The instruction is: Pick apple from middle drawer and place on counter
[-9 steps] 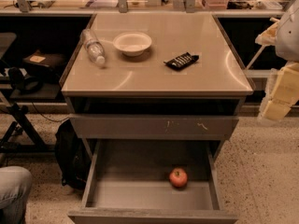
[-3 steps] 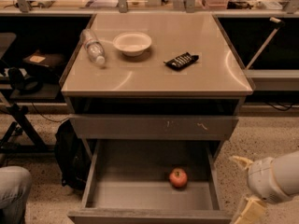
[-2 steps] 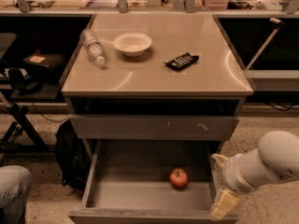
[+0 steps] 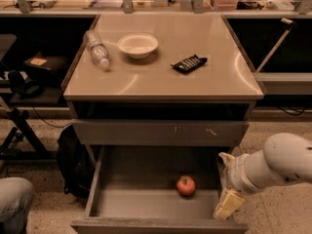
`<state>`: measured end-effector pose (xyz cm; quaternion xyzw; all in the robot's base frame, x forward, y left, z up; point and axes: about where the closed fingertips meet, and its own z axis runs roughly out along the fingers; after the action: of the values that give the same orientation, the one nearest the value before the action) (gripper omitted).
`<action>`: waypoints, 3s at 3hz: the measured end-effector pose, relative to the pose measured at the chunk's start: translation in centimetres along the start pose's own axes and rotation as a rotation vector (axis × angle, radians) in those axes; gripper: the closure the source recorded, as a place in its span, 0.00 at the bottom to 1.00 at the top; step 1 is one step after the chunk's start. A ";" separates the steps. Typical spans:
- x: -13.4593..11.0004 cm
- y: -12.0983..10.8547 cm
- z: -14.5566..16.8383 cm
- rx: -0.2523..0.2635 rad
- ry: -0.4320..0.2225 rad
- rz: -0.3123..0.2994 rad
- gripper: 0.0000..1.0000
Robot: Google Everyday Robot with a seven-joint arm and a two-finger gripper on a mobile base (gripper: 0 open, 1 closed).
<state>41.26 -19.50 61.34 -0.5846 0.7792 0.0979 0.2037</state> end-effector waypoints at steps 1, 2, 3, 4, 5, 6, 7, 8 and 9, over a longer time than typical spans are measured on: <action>0.0 -0.9 -0.7 0.068 -0.029 -0.049 0.00; -0.9 -2.4 -0.1 0.190 -0.060 -0.152 0.00; -1.6 -4.4 -0.7 0.274 -0.073 -0.158 0.00; -1.6 -4.4 -0.7 0.274 -0.073 -0.158 0.00; 0.2 -4.2 1.9 0.229 -0.104 -0.101 0.00; 2.9 -3.0 8.4 0.156 -0.152 0.051 0.00; 3.2 -2.2 15.7 0.105 -0.227 0.229 0.00; 3.2 -2.3 15.7 0.106 -0.227 0.228 0.00; 1.7 -3.4 17.1 0.135 -0.217 0.219 0.00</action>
Offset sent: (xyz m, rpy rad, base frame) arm 0.1162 -0.0079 0.0500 -0.0756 -0.7370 -0.0271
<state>47.57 -15.30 45.54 -0.4674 0.8165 0.1294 0.3133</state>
